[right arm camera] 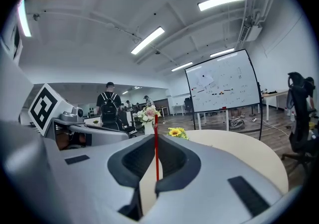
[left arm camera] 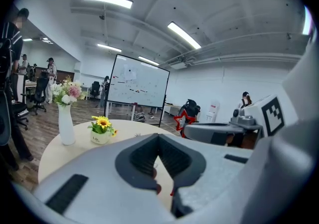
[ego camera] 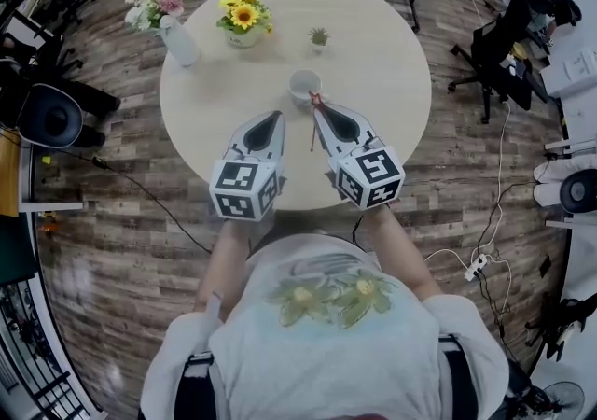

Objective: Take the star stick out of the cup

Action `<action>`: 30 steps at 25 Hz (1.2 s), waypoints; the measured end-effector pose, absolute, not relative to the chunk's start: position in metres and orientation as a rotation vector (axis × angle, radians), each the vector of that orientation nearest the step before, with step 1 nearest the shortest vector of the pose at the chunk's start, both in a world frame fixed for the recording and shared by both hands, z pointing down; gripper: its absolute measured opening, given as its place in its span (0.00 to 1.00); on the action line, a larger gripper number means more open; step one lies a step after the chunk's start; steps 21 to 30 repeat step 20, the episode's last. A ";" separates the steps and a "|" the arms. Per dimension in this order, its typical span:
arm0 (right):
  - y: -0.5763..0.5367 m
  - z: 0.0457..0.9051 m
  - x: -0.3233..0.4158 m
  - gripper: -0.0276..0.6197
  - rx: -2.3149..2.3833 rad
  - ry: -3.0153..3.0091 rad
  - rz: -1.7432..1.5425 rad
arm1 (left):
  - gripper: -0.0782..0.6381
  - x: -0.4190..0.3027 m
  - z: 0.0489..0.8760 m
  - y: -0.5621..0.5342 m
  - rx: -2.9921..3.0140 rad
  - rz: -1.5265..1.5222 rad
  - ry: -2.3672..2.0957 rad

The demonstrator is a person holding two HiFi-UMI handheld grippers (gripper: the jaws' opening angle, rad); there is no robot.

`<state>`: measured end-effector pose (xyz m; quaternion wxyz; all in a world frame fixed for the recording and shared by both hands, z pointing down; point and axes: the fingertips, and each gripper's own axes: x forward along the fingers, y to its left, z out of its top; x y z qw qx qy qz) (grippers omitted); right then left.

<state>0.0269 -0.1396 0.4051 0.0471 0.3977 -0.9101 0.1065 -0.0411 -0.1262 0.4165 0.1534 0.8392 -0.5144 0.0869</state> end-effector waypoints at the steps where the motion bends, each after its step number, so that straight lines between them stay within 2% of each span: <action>1: -0.139 0.404 0.027 0.09 1.212 -2.778 0.320 | 0.11 -0.041 0.415 -0.125 2.408 0.249 -1.478; 30: -0.129 0.401 0.028 0.09 1.191 -2.789 0.306 | 0.11 -0.036 0.416 -0.112 2.424 0.242 -1.457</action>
